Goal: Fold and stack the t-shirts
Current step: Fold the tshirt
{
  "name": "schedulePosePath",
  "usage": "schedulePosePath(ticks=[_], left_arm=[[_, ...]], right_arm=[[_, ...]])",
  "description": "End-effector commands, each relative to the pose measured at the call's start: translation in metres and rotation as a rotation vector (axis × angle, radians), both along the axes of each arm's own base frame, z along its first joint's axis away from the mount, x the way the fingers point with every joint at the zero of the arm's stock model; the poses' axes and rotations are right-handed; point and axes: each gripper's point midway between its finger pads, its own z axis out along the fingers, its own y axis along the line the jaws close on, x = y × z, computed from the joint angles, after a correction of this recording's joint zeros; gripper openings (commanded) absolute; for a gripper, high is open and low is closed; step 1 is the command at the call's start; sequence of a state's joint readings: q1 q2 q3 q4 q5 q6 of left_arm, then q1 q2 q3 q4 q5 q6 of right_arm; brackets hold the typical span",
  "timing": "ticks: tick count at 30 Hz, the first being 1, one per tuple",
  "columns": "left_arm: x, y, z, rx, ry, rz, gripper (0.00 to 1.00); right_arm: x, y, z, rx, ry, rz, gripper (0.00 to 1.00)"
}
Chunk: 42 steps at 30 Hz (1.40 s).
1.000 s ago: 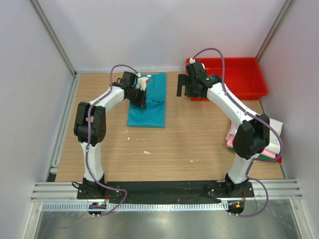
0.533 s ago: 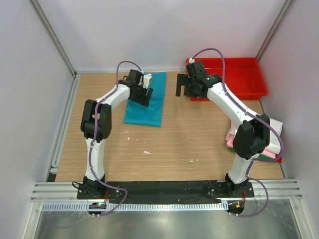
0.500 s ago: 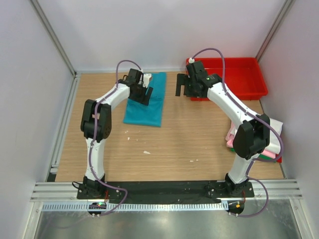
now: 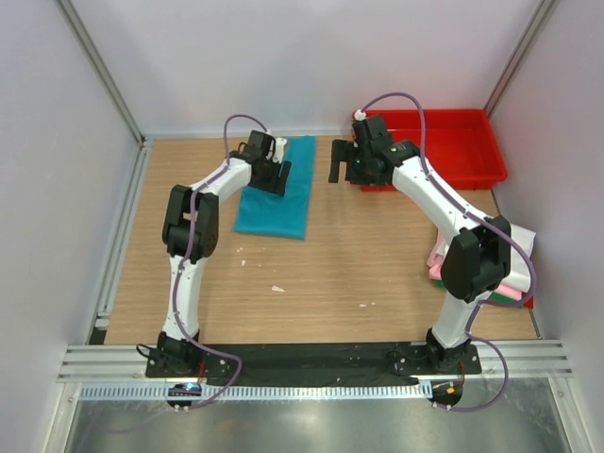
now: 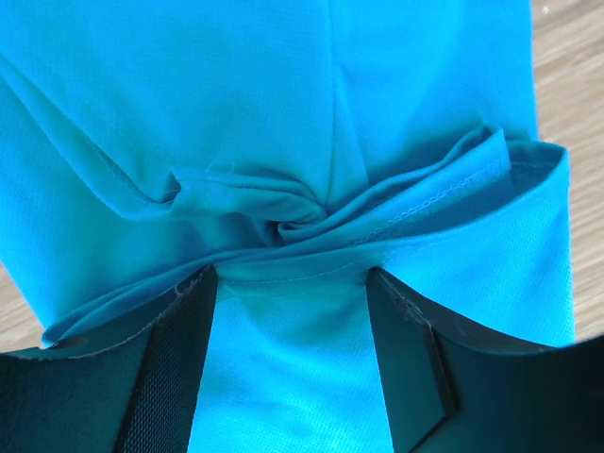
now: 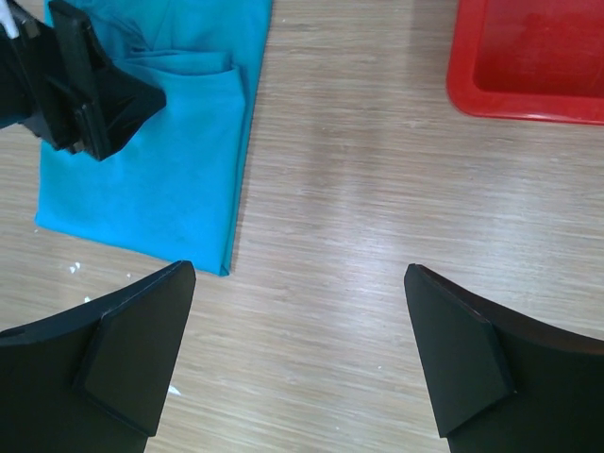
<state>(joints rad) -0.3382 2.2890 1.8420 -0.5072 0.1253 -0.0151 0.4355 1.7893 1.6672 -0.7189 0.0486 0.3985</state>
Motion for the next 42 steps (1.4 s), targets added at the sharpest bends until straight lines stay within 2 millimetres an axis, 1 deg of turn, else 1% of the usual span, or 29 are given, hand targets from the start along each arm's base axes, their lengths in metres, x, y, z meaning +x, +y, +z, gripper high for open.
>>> schedulePosePath(ticks=[1,3,6,8,10,11,12,13,14,16,17,19,20,21,22,23,24,25,26,27,28,30,31,32,34,35,37,38,42], left_arm=[[0.015,0.003,0.001,-0.029,-0.016,0.124,0.66],[0.018,0.010,0.005,-0.023,-0.030,0.201,0.66],[0.021,0.008,0.024,-0.053,-0.058,0.222,0.69],[0.021,0.008,0.046,-0.073,-0.087,0.232,0.72],[0.020,0.010,0.062,-0.091,-0.101,0.257,0.75],[0.020,0.015,0.085,-0.116,-0.132,0.277,0.82],[0.019,0.017,0.095,-0.138,-0.136,0.304,0.84],[0.016,0.026,0.106,-0.131,-0.148,0.353,0.87],[0.010,0.036,0.126,-0.152,-0.167,0.384,0.94],[-0.001,0.048,0.141,-0.200,-0.153,0.461,0.96],[-0.015,0.060,0.145,-0.216,-0.142,0.491,0.96],[-0.029,0.066,0.142,-0.244,-0.116,0.528,0.96],[-0.043,0.073,0.123,-0.229,-0.070,0.545,0.96],[-0.050,0.074,0.126,-0.241,-0.072,0.552,0.95],[-0.055,0.075,0.120,-0.253,-0.056,0.576,0.93],[-0.061,0.073,0.114,-0.276,-0.023,0.582,0.91],[-0.073,0.076,0.102,-0.271,0.012,0.609,0.89],[-0.075,0.077,0.098,-0.296,0.028,0.650,0.83],[-0.077,0.078,0.093,-0.300,0.035,0.667,0.80],[-0.086,0.081,0.079,-0.293,0.059,0.685,0.79],[-0.084,0.082,0.078,-0.307,0.046,0.696,0.77],[-0.087,0.085,0.068,-0.307,0.062,0.712,0.75],[-0.092,0.087,0.056,-0.291,0.090,0.722,0.74],[-0.093,0.090,0.051,-0.289,0.104,0.728,0.73],[-0.099,0.093,0.036,-0.279,0.136,0.734,0.71],[-0.100,0.095,0.031,-0.280,0.144,0.742,0.71],[-0.100,0.092,0.024,-0.313,0.159,0.746,0.71],[-0.102,0.092,0.015,-0.319,0.182,0.751,0.71],[-0.101,0.085,0.002,-0.338,0.226,0.753,0.70]], right_arm=[[0.002,0.017,0.010,0.081,-0.015,0.049,1.00],[0.001,0.024,0.008,0.105,-0.010,0.075,1.00],[0.000,0.040,0.006,0.135,-0.009,0.137,1.00],[0.003,0.051,0.006,0.144,-0.016,0.161,1.00],[0.009,0.057,0.007,0.150,-0.023,0.166,1.00],[0.015,0.059,0.007,0.151,-0.030,0.161,1.00],[0.018,0.060,0.008,0.152,-0.030,0.153,1.00],[0.021,0.060,0.009,0.151,-0.036,0.142,1.00],[0.025,0.060,0.014,0.155,-0.049,0.129,1.00],[0.028,0.062,0.014,0.162,-0.054,0.127,1.00],[0.030,0.065,0.012,0.171,-0.059,0.134,1.00],[0.028,0.072,0.004,0.202,-0.027,0.145,1.00],[0.028,0.077,0.000,0.220,-0.016,0.152,1.00],[0.026,0.082,-0.003,0.236,-0.001,0.162,1.00],[0.024,0.091,-0.015,0.233,0.022,0.177,1.00],[0.023,0.097,-0.018,0.232,0.022,0.189,1.00],[0.022,0.102,-0.024,0.224,0.028,0.198,1.00],[0.021,0.108,-0.037,0.202,0.044,0.194,0.99],[0.023,0.110,-0.044,0.197,0.056,0.190,1.00],[0.023,0.114,-0.050,0.197,0.069,0.188,1.00],[0.024,0.115,-0.065,0.195,0.102,0.159,0.99],[0.026,0.116,-0.076,0.200,0.123,0.132,1.00],[0.026,0.116,-0.083,0.201,0.138,0.116,0.99],[0.026,0.116,-0.094,0.197,0.152,0.109,1.00],[0.026,0.117,-0.104,0.197,0.173,0.097,1.00],[0.025,0.116,-0.113,0.190,0.194,0.083,1.00],[0.024,0.115,-0.119,0.188,0.214,0.074,1.00],[0.020,0.116,-0.126,0.190,0.237,0.069,1.00],[0.012,0.115,-0.144,0.196,0.287,0.045,0.99]])
